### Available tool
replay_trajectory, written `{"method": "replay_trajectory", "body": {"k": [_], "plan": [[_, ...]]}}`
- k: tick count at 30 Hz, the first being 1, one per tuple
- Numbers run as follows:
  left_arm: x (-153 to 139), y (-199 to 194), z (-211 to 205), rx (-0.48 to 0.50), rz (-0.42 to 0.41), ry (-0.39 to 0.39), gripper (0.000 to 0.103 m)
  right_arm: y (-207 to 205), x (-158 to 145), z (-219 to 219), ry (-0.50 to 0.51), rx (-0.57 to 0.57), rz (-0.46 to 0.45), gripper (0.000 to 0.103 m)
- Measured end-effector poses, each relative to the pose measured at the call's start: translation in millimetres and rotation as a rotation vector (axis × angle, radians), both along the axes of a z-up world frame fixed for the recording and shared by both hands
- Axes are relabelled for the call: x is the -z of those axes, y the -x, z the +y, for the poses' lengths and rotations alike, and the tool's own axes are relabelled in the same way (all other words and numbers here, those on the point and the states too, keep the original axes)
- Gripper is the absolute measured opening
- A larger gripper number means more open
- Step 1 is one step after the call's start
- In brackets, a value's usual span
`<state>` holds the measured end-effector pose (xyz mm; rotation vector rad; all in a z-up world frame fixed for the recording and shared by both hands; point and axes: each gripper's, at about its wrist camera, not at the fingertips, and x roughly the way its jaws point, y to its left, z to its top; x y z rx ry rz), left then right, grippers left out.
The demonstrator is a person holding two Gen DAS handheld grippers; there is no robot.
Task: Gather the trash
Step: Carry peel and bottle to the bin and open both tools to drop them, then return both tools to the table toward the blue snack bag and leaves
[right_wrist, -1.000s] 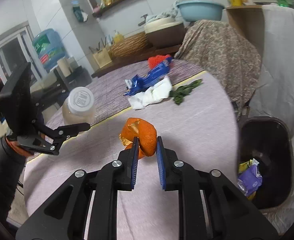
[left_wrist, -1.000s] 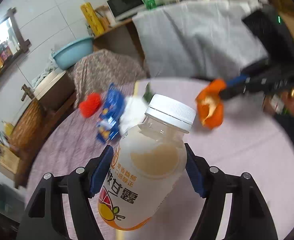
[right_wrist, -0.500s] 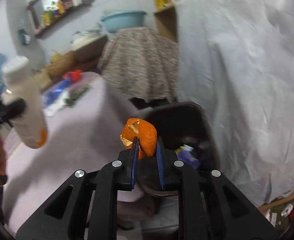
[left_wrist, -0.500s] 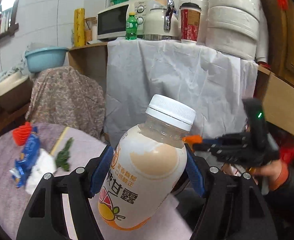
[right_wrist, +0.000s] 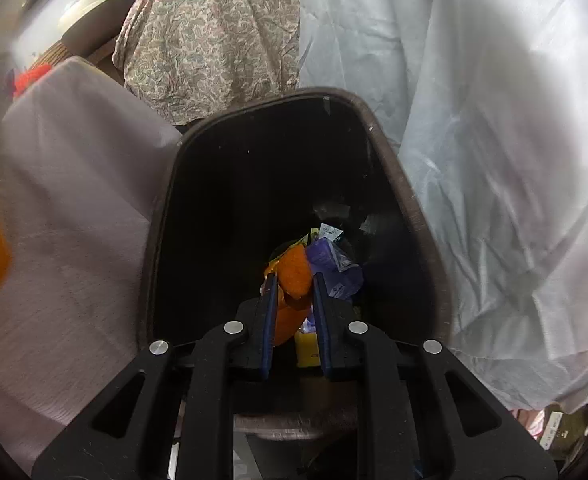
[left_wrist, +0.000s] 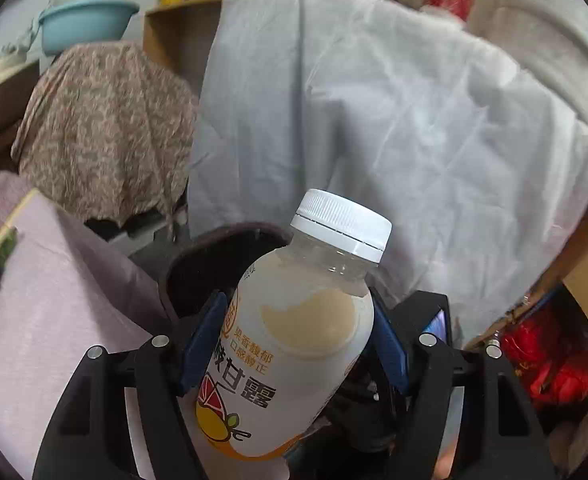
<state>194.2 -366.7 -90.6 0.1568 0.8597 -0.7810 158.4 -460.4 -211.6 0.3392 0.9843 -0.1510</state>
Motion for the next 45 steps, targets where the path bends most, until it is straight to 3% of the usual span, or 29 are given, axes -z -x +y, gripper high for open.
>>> {"method": "replay_trajectory", "body": {"k": [3,5,6,10,14,23,25,27,30,34,43,45], "plan": [[10,-7,-13,-0.039,0.002,-0.066,0.069,6,5,5,0.008,0.002,-0.005,0.023],[8,-12,-17,-0.059,0.003,-0.051,0.069,10,5,5,0.014,0.017,-0.013,0.045],[7,-14,-20,-0.070,0.006,-0.048,0.069,15,3,4,0.012,0.026,-0.028,0.049],[15,-18,-39,-0.079,-0.004,-0.093,0.069,38,-8,-4,-0.018,0.091,-0.087,0.053],[36,-26,-51,-0.099,0.059,-0.118,0.069,62,-18,-13,-0.003,0.158,-0.123,0.064],[76,-32,-56,-0.107,0.183,-0.157,0.071,101,-19,-36,0.045,0.274,-0.122,0.065],[77,-32,-57,-0.116,0.197,-0.167,0.082,107,-20,-39,0.052,0.297,-0.122,0.065],[71,-31,-56,-0.127,0.189,-0.147,0.084,110,-22,-43,0.052,0.314,-0.125,0.065],[57,-28,-51,-0.127,0.194,-0.105,0.093,113,-25,-43,0.049,0.329,-0.126,0.075],[36,-19,-44,-0.102,0.187,-0.069,0.093,117,-36,-35,0.065,0.321,-0.152,0.076],[-44,34,17,-0.022,-0.065,0.020,0.097,108,-84,-14,0.032,0.249,-0.274,0.077],[-55,41,34,-0.019,-0.107,0.018,0.097,103,-96,-1,0.045,0.210,-0.309,0.083]]}}
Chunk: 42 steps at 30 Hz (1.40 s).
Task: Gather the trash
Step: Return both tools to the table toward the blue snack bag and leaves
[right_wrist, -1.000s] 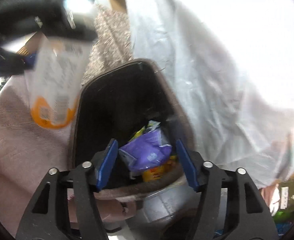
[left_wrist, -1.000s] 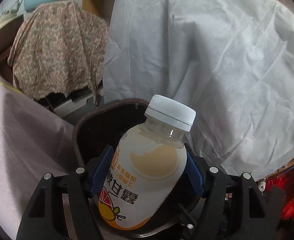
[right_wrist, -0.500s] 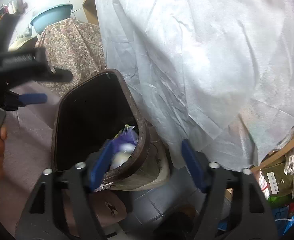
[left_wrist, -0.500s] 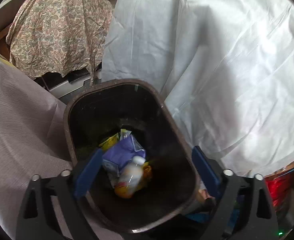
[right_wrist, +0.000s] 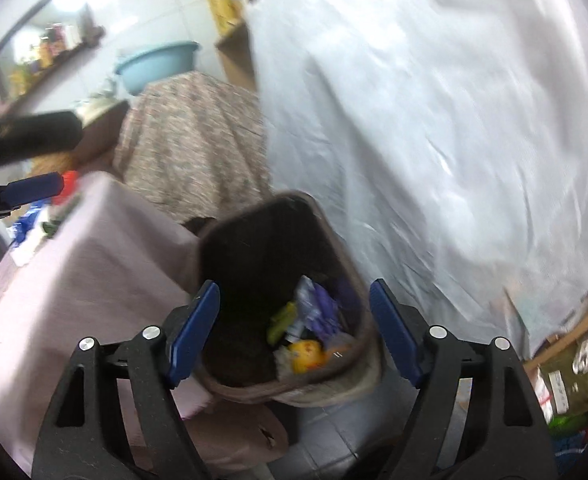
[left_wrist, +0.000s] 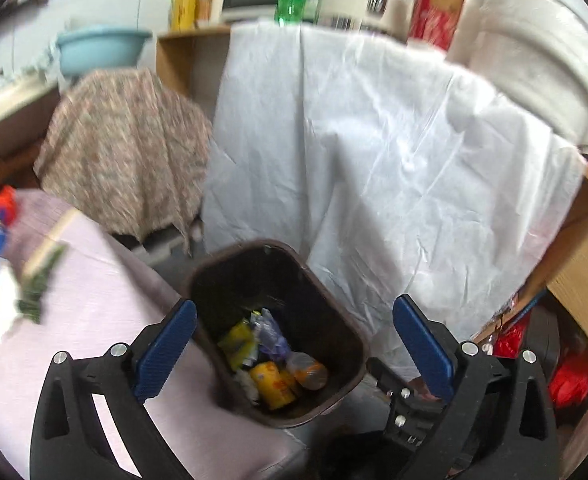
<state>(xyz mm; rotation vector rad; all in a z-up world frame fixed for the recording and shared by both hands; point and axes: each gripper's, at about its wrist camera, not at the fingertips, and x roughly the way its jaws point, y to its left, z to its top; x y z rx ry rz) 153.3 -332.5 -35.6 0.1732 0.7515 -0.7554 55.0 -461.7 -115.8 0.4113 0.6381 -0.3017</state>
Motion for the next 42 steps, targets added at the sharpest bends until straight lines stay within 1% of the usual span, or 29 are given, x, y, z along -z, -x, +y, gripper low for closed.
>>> {"method": "replay_trajectory", "body": {"k": [1,3,6,7,10,14,17,20,24,28,31,34,36,38,40,42], "plan": [[-7,5,13,0.004,-0.028,-0.005,0.097,-2,-6,7,0.015,-0.019,-0.012,0.088],[-15,10,35,0.004,-0.074,-0.008,0.097,-6,-18,23,0.042,-0.068,-0.039,0.088],[-25,15,69,-0.042,-0.134,-0.023,0.097,-16,-37,46,0.065,-0.131,-0.071,0.091],[-28,16,80,-0.057,-0.149,-0.031,0.097,-19,-42,53,0.063,-0.158,-0.082,0.093],[-32,19,117,-0.123,-0.179,-0.063,0.097,-28,-57,76,0.050,-0.240,-0.110,0.094],[-31,15,163,-0.200,-0.177,-0.090,0.097,-43,-72,106,0.050,-0.338,-0.110,0.094],[-28,10,196,-0.246,-0.164,-0.109,0.097,-57,-76,126,0.036,-0.395,-0.104,0.094],[-24,6,225,-0.305,-0.174,-0.135,0.097,-72,-80,148,0.036,-0.448,-0.099,0.094],[-20,-5,265,-0.386,-0.148,-0.116,0.097,-91,-80,169,0.024,-0.510,-0.082,0.094],[-14,-17,290,-0.435,-0.115,-0.113,0.097,-115,-83,184,0.024,-0.548,-0.062,0.094],[-10,-25,298,-0.441,-0.100,-0.110,0.097,-137,-86,192,0.043,-0.562,-0.031,0.094],[-7,-30,304,-0.439,-0.086,-0.107,0.097,-161,-85,202,0.060,-0.594,0.018,0.093],[-5,-35,305,-0.439,-0.079,-0.113,0.097,-178,-81,210,0.090,-0.613,0.058,0.088],[-5,-40,305,-0.438,-0.081,-0.120,0.097,-192,-77,217,0.129,-0.634,0.100,0.078],[-5,-44,306,-0.439,-0.076,-0.119,0.097,-208,-70,224,0.184,-0.649,0.145,0.071],[-5,-48,307,-0.437,-0.066,-0.106,0.097,-220,-66,228,0.197,-0.661,0.169,0.065]]}}
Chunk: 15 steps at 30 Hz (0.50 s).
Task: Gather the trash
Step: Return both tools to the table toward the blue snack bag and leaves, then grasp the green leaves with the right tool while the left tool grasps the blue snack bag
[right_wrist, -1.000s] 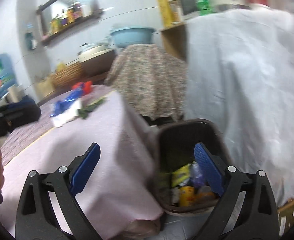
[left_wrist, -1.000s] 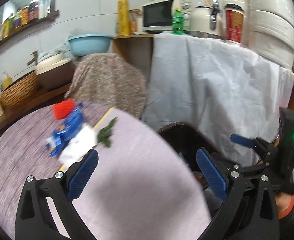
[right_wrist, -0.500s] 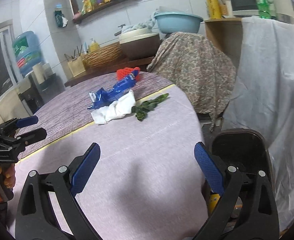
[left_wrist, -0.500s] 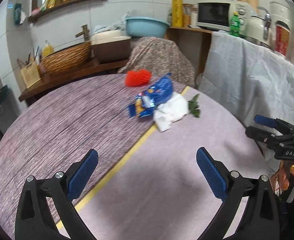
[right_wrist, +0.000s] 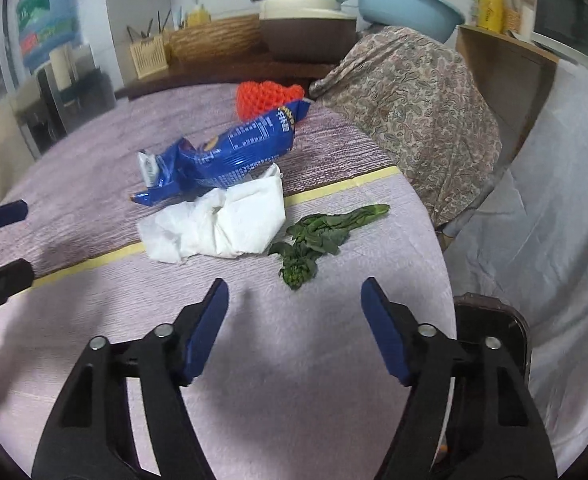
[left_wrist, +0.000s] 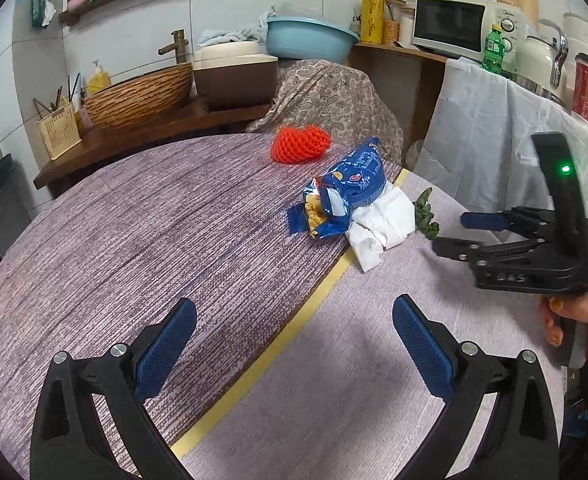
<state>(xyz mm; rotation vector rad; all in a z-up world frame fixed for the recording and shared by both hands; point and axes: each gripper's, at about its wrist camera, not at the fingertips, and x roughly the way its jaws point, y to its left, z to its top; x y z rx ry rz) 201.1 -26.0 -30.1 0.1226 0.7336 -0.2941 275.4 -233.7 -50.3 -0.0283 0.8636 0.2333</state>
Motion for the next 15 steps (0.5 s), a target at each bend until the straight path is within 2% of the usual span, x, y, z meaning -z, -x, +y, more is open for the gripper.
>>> {"method": "replay_trajectory", "body": {"k": [3,4,6,8,12,15], "plan": [[-1,-9,1,-0.004,0.014,0.018,0.097,-14,6,2,-0.003,-0.007,0.027,0.054],[-1,-12,1,-0.005,0.014,0.020,0.097,-17,8,2,-0.005,-0.004,0.039,0.044],[-4,-21,1,-0.011,0.011,0.024,0.097,-20,9,1,-0.007,0.012,0.042,0.032],[-5,-31,-1,-0.011,0.016,0.040,0.097,-19,9,-6,-0.024,0.031,0.049,0.015],[-7,-47,-13,0.002,0.021,0.079,0.097,-7,9,-17,-0.075,0.050,0.036,0.011],[-6,-61,-30,0.009,0.013,0.056,0.094,6,7,-20,-0.086,0.053,0.021,0.011]]}}
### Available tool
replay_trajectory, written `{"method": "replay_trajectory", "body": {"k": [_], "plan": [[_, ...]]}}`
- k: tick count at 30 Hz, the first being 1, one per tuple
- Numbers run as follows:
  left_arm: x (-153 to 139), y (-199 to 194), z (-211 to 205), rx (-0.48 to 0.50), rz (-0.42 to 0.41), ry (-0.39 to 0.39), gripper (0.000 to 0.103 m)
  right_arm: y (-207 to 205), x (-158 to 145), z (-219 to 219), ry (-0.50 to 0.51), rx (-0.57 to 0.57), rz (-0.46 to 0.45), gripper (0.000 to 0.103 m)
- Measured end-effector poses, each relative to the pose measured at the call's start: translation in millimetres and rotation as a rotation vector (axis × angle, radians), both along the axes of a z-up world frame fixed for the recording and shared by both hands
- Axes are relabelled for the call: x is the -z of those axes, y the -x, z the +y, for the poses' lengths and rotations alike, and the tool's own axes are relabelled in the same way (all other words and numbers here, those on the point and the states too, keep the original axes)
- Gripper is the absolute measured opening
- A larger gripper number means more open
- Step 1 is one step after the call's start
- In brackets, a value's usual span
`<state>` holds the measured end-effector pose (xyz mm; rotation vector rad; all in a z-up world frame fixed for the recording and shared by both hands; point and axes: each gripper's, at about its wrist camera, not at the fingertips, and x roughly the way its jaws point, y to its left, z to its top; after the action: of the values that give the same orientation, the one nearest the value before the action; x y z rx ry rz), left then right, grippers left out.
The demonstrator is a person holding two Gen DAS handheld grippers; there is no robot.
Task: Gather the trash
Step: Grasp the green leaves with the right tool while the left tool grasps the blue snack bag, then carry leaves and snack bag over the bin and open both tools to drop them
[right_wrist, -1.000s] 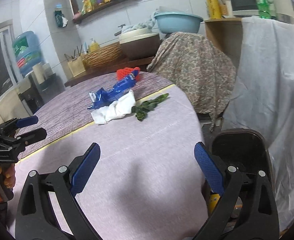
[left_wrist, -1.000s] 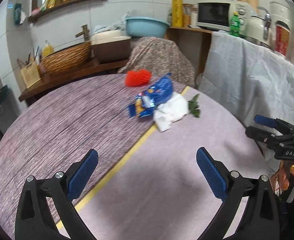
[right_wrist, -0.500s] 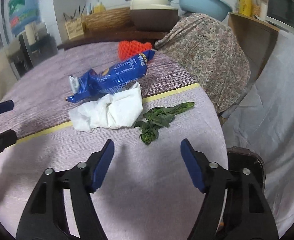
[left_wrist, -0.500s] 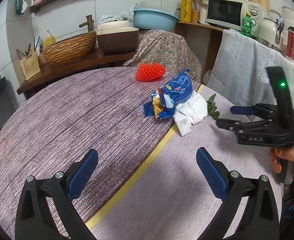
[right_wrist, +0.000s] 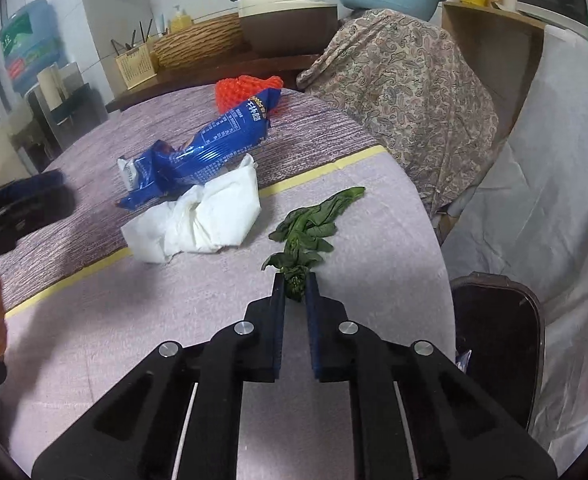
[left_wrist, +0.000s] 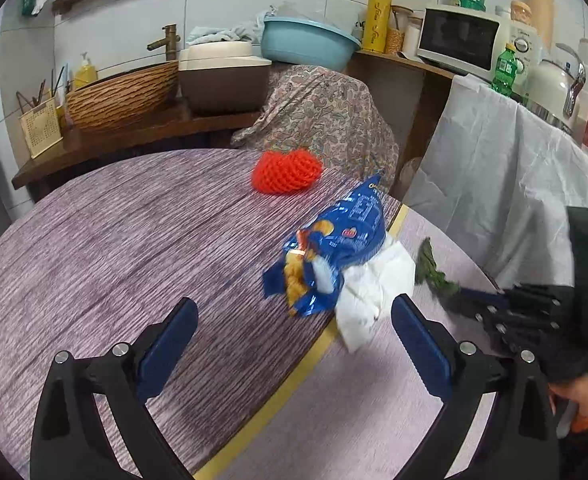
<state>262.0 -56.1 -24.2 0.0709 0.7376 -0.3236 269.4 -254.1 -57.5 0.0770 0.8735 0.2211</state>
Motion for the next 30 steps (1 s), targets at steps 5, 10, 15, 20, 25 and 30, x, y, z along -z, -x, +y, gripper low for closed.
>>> {"method": "replay_trajectory", "body": {"k": [5,10,15,20,25,30], "plan": [[10,-26,-27,-0.015,0.009,-0.062,0.085,22,-7,1,-0.006,-0.013,-0.029,0.011],[25,-40,-36,-0.025,0.051,-0.119,0.037,39,-12,2,-0.008,-0.026,-0.057,0.011],[25,-27,-15,-0.060,0.051,-0.041,0.033,49,-13,-3,-0.046,-0.017,-0.077,0.011],[15,6,14,-0.093,0.010,0.039,0.033,60,-15,-4,-0.071,-0.020,-0.105,0.011],[2,51,27,-0.084,-0.056,0.039,0.033,82,-18,-3,-0.114,-0.034,-0.124,0.011],[-12,89,25,-0.038,-0.099,0.057,0.033,111,-22,-5,-0.145,-0.043,-0.152,0.011]]}}
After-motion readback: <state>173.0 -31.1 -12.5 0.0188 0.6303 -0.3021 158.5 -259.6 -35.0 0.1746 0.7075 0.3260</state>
